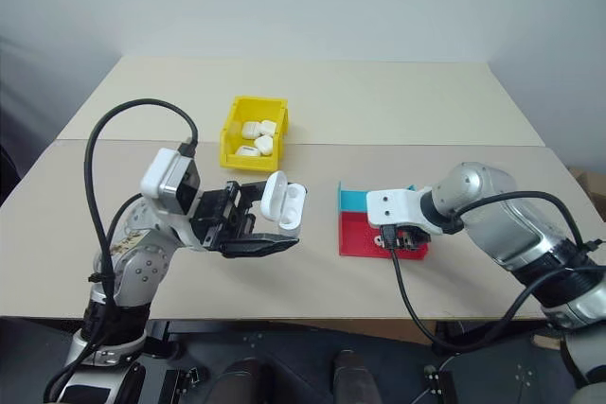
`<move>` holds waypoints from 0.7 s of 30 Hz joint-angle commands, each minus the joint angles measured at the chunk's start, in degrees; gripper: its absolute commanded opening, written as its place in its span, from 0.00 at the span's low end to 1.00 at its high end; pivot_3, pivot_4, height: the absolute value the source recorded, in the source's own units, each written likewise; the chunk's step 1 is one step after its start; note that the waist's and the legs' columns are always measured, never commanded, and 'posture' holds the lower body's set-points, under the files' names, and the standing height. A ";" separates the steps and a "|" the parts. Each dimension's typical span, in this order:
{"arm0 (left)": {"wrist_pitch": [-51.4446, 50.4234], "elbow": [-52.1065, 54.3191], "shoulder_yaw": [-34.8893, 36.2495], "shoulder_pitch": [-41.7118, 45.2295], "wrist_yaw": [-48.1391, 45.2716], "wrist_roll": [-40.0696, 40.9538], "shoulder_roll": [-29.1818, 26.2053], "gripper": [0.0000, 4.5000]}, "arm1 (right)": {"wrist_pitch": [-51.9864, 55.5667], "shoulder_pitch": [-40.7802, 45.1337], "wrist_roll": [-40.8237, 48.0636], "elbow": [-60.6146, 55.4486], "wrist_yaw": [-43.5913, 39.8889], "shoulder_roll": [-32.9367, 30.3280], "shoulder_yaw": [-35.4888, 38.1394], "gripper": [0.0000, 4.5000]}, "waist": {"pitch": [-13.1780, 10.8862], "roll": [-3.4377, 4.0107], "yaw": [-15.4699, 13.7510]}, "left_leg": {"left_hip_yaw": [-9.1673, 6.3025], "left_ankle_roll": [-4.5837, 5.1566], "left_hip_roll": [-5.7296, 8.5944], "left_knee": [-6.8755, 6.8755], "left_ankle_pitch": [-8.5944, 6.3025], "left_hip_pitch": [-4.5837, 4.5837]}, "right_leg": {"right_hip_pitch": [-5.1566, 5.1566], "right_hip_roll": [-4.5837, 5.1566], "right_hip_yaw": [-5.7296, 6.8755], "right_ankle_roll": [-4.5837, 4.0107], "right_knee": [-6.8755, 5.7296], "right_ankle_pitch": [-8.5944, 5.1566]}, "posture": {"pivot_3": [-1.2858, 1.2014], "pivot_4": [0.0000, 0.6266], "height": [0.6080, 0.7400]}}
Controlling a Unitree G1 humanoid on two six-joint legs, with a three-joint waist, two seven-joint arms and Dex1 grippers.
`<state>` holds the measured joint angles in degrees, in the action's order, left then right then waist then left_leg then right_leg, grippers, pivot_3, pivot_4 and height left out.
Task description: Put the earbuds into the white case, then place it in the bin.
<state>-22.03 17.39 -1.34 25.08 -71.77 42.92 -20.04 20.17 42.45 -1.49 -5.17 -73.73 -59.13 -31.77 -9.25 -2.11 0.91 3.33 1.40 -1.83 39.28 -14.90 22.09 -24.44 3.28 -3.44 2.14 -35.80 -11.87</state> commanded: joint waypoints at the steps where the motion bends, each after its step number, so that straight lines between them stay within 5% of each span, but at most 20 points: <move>1: 0.94 2.41 0.24 -0.05 0.73 1.18 -0.40 0.62 | -8.54 1.75 -3.00 4.65 -2.48 1.39 0.96 0.49 | 0.00 0.00 -0.05 | 0.00 0.00 0.00 0.00 0.00 0.01 | 0.00 0.00 0.00 0.00 0.00 0.00 | 0.52 0.24 1.00; 21: 1.49 3.67 0.52 -0.62 2.38 1.40 -1.45 0.62 | -22.48 5.82 -10.57 22.45 -8.93 10.20 1.58 0.49 | 0.00 0.01 -0.01 | 0.03 0.00 0.01 0.00 0.00 -0.03 | 0.04 0.02 -0.01 -0.05 0.00 0.03 | 0.52 0.24 1.00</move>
<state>-21.47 18.77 -1.28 24.49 -69.81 42.96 -21.29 -1.10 47.32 -11.34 16.74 -82.02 -48.91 -31.70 -9.25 -2.10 0.90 3.35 1.40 -1.83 39.28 -14.90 22.05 -24.40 3.30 -3.45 2.08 -35.81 -11.84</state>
